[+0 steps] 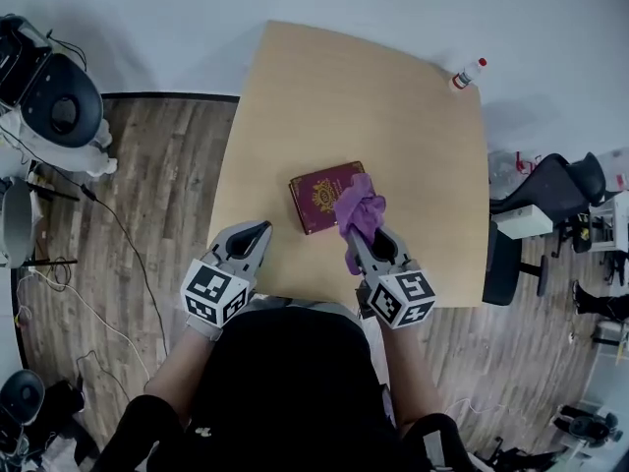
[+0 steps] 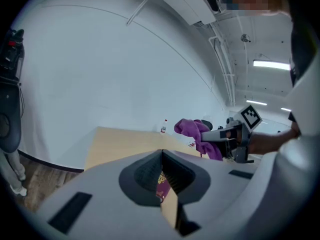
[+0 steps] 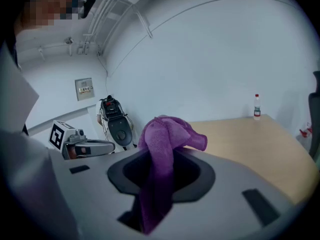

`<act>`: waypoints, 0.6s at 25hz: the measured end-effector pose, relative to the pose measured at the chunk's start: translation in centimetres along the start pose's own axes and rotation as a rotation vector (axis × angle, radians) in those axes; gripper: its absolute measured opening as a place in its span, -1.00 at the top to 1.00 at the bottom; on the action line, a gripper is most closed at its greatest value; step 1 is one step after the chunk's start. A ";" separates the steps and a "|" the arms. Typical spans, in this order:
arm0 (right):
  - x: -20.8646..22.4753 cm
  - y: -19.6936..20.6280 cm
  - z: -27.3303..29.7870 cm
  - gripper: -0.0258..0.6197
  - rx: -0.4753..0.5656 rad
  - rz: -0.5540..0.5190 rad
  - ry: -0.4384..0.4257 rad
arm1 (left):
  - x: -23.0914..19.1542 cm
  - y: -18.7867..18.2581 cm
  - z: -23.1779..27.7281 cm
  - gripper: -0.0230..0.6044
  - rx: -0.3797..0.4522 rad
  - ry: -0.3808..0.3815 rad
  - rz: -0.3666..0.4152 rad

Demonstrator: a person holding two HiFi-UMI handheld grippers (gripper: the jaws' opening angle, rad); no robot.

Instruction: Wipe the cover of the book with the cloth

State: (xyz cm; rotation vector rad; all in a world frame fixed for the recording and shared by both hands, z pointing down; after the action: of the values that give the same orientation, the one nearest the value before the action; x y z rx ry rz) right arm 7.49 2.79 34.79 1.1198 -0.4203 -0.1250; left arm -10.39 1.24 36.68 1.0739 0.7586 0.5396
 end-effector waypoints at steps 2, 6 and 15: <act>-0.3 -1.1 -1.0 0.53 0.028 -0.028 -0.008 | 0.4 -1.4 -0.3 0.86 0.029 0.004 0.013; -0.9 -2.9 -2.6 0.53 0.089 -0.079 -0.039 | 1.7 -3.6 -0.2 0.86 0.068 0.017 0.064; -0.4 -4.2 -4.2 0.53 0.144 -0.122 -0.087 | 4.0 -5.4 1.5 0.86 0.122 0.035 0.086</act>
State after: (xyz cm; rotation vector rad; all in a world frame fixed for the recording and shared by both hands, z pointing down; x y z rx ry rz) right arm 9.28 4.64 29.40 1.2854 -0.4439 -0.2547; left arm -6.52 1.19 31.00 1.2173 0.7867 0.5922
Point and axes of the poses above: the fingertips, and each gripper's own axes: z forward along the fingers, x to its right, y out of its underside, the point moved 1 cm from there along -z, backward along the fingers, and after that the axes turned 1 degree about x, right-handed, at the moved point
